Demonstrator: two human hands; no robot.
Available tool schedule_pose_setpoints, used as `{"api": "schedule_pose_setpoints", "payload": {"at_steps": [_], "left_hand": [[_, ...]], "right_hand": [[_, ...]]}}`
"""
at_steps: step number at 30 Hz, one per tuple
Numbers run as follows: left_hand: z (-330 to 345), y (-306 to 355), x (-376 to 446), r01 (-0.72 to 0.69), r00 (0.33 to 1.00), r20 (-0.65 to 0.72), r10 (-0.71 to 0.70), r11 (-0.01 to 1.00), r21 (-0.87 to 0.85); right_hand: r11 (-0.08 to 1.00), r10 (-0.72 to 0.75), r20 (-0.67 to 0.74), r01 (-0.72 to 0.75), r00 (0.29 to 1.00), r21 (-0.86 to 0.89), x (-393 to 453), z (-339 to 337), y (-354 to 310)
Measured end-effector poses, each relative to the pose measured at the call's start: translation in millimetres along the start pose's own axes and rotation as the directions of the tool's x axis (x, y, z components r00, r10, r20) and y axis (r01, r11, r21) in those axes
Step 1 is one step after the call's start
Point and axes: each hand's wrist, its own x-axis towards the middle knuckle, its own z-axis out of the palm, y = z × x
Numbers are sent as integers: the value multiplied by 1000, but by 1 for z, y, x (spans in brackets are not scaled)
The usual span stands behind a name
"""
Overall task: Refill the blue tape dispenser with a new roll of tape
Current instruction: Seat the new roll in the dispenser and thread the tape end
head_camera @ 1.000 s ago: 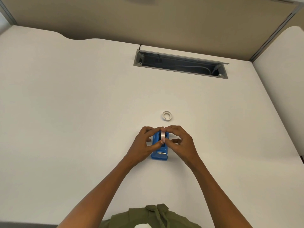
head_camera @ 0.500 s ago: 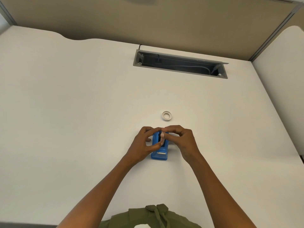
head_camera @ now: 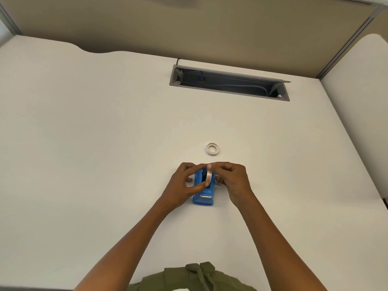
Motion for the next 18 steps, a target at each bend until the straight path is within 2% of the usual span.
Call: {"api": "schedule_pose_setpoints", "payload": {"at_steps": [6, 9, 18], "left_hand": [[-1, 1, 2, 19, 1000, -10, -20, 998, -52], [1, -1, 2, 15, 1000, -6, -16, 999, -46], [1, -3, 0, 9, 1000, -12, -10, 998, -60]], "right_hand": [[971, -196, 171, 215, 966, -102, -14, -13, 11], [934, -267, 206, 306, 941, -186, -18, -18, 15], [906, -302, 196, 345, 933, -247, -20, -13, 16]]}}
